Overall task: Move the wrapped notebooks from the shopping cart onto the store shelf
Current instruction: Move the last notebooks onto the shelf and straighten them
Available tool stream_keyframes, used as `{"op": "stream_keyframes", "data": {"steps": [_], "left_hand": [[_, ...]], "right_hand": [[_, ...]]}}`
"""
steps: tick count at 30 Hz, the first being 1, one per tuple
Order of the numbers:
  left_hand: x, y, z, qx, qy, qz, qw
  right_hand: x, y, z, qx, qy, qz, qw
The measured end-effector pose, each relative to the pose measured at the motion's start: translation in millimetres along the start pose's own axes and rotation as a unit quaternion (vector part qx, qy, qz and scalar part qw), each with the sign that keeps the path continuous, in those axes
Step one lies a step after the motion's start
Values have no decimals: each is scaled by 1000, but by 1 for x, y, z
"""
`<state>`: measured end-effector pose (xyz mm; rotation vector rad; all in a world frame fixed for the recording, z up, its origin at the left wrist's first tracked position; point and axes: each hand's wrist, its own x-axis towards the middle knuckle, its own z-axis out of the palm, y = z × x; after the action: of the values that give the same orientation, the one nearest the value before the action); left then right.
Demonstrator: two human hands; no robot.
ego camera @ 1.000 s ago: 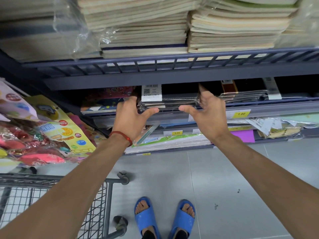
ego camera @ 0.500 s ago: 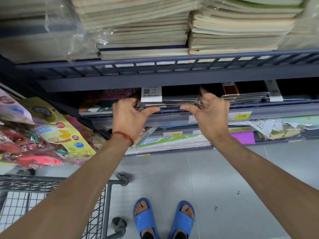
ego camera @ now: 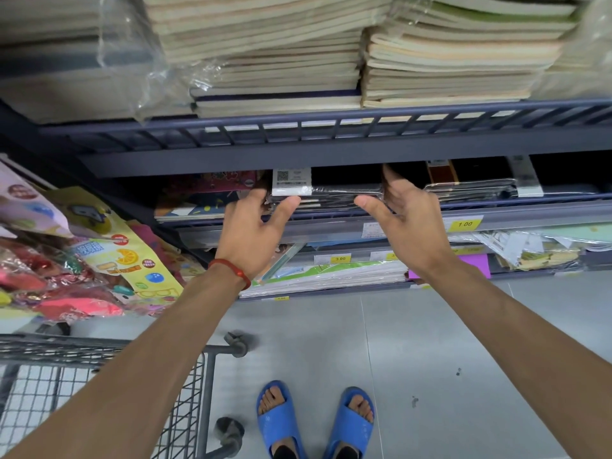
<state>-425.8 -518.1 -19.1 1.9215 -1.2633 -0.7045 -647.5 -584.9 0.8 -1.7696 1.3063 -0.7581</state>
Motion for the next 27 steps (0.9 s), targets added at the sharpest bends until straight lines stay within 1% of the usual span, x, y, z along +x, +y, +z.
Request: {"op": "stream_keyframes", "data": {"steps": [2,8,11,14,16,18,20,22,27], "left_hand": [[-1,3,1,10,3,11,1000],[0,6,3,29,12,19,999],[0,9,0,51,-8,25,998],[1,5,-2,59,-33,16,998],[3,2,-1,62,-49,7,997],[5,3,1,70,-50,-4,996],[6,7,3,81,-30,-16,996],[8,6,5,72,-16,-22,997],[10,3,9,62,-6,-34,997]], "right_hand": [[3,-1,2,2,7,-7,1000],[7,2,3,-1,32,9,999],[8,4,-1,1,2,15,1000],[13,9,-5,-39,-46,8,998],[19,11,-7,-44,-63,12,997],[23,14,-8,-47,-75,19,996],[26,17,-6,-59,-86,38,994],[28,21,-5,-74,-76,44,993],[26,17,-1,-107,-44,17,993]]}}
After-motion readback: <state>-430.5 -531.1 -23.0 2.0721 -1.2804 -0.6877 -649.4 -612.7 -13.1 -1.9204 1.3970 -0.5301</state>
